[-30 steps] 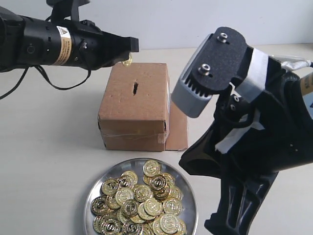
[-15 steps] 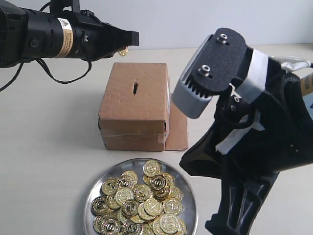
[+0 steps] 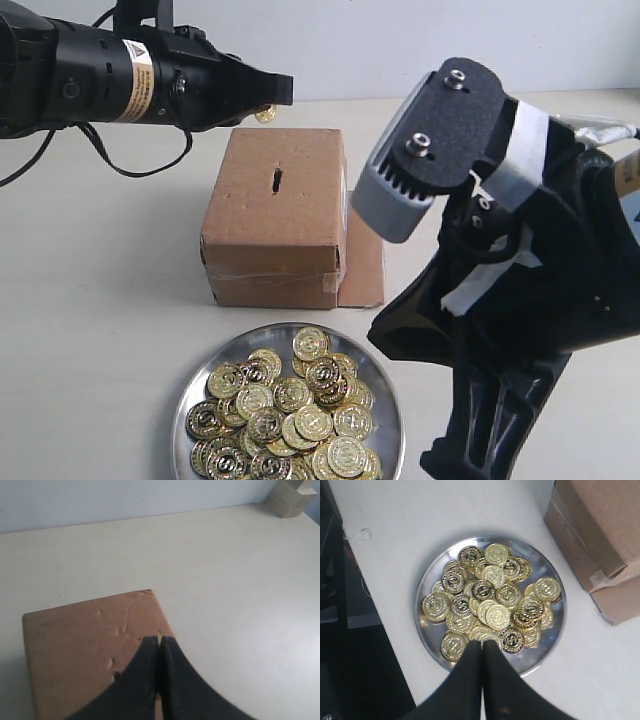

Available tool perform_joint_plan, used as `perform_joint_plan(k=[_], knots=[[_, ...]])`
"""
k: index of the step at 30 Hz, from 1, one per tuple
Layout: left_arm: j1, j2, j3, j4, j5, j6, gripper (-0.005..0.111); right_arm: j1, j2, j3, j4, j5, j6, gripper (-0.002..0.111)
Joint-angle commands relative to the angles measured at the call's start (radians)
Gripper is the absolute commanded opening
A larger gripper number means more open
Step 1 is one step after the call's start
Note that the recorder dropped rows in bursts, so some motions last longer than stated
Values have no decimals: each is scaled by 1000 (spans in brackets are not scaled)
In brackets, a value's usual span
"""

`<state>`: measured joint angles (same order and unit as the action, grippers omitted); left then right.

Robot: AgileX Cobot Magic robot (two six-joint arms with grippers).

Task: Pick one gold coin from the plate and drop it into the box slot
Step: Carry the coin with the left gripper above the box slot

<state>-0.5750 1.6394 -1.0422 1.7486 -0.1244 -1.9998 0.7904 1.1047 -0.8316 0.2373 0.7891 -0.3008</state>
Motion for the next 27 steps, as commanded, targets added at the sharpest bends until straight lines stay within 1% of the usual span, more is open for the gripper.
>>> perform_joint_plan(k=[1,6,16,19,27], knots=[[-6,-13,-4,-4,-65,8,0,1,-4,-5,-4,0,0,0],[-6,-15,-4,-4,-64,-23,0,1,-4,-5,-4,0,0,0],[-53,-15,1,-4,-40,-19,0,1,-4,-5,-4,0,0,0],[-62,-18,1,-4,-57,-21,0,1,-4,-5,-4,0,0,0],[-62,-67,-1,-4,-48,-13,0,1,-4,-5,-8,-2,-2,0]])
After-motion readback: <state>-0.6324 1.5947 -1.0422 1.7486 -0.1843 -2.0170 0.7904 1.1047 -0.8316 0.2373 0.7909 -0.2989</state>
